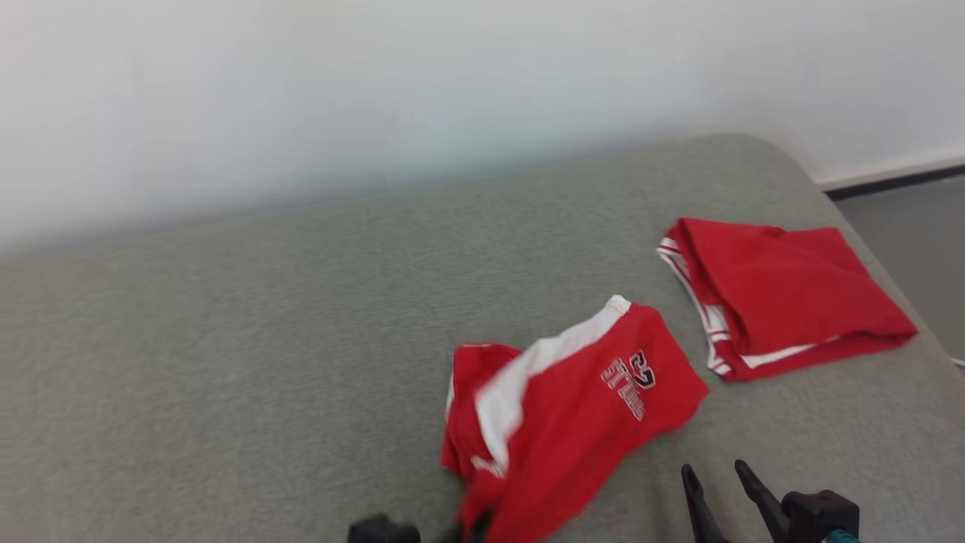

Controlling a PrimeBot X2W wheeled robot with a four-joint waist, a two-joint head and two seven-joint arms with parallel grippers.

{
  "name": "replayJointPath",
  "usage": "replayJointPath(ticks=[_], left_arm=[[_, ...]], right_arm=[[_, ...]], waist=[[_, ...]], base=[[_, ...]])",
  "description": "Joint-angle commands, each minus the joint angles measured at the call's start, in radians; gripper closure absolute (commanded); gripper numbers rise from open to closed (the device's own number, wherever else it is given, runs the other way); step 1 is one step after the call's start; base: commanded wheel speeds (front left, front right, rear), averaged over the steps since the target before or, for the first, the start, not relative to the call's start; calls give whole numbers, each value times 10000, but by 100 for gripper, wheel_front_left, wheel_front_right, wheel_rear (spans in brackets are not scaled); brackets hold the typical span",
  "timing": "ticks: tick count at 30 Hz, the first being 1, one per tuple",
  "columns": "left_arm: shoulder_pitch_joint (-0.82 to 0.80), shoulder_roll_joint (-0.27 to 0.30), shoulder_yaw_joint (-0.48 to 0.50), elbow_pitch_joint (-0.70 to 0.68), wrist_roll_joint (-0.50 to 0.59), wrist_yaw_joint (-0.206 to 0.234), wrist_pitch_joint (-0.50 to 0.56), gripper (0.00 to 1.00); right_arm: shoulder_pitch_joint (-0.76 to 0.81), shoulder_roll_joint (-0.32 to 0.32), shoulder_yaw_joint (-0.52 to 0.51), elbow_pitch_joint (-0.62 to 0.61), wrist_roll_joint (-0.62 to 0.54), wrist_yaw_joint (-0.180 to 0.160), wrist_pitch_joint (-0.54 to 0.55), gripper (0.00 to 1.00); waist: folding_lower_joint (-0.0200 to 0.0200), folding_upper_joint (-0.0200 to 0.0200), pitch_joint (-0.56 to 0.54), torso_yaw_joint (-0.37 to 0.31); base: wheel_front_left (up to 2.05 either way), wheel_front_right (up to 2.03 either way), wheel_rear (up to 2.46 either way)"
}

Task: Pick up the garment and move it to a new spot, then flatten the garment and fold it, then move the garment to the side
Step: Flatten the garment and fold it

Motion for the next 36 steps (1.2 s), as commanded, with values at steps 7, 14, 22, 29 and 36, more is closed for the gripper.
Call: replayJointPath(ticks=[7, 14, 22, 29, 36], left_arm=[[973, -169, -204, -300, -1156, -646, 412, 0], [1386, 183, 1045, -1291, -3478, -1126, 596, 0], [931, 466, 1550, -904, -4105, -121, 1660, 0], [347, 127, 1198, -455, -4558, 285, 2949, 0], [18, -31, 993, -282, -4569, 419, 3416, 0]], right_arm=[[146, -47, 18, -160, -61, -24, 125, 0], [182, -34, 68, -156, -33, -24, 153, 0], [75, -17, 168, -86, 11, -24, 109, 0], [38, -72, 125, -111, -21, -24, 100, 0], [64, -69, 140, -80, -38, -24, 91, 0]], waist=[[1, 0, -238, 1281], [1, 0, -351, 1382], [1, 0, -392, 1115], [1, 0, -368, 830], [1, 0, -358, 693]], base=[[0, 0, 0], [0, 0, 0], [0, 0, 0], [0, 0, 0], [0, 0, 0]])
